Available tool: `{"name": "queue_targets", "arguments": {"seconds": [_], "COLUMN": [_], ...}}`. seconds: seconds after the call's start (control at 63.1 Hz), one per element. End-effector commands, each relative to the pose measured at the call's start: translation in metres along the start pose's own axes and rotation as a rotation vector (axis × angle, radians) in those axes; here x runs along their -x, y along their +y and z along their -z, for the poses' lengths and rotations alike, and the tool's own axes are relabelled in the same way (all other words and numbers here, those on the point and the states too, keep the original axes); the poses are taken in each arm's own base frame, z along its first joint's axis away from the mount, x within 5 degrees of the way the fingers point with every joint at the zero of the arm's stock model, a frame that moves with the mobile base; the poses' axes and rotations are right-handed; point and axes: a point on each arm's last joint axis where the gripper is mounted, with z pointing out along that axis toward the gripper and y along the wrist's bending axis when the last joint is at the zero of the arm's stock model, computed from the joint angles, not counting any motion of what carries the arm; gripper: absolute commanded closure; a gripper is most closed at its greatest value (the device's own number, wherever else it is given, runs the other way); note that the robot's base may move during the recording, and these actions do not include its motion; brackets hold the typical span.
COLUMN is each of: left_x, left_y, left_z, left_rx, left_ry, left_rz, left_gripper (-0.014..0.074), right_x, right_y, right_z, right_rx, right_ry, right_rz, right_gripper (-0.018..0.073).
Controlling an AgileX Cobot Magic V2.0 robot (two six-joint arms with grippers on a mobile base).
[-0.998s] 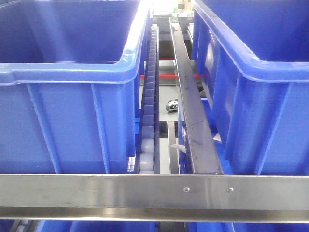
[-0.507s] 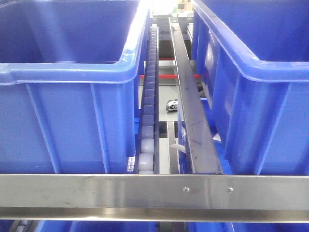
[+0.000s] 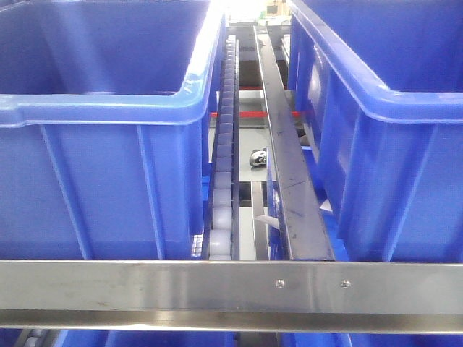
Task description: Pick and sort blue part to right shelf
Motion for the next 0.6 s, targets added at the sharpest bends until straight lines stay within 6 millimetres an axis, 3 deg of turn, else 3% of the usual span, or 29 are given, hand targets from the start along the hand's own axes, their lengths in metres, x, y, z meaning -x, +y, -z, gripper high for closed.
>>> {"name": "queue_targets", "arguments": {"seconds": [0.0,0.586], "left_x": [0.0006,0.0006], "left_y": [-0.0004,-0.0004], "left_z": [0.0009,0.0009], "left_rx": [-0.010,-0.010], "left_ry": [-0.082,-0.082], "left_rz": [0.018,0.018], "left_gripper": [0.0472,0.0472], "right_x": [0.0166,0.0167], "right_y": [0.0013,0.0013], "right_z": [0.0034,0.0034], "right_rx": [0.006,0.005], "right_ry": [-0.138,-0.139], "right_rz": [0.009,0.015], "right_gripper": [0.0524,0.0524]}}
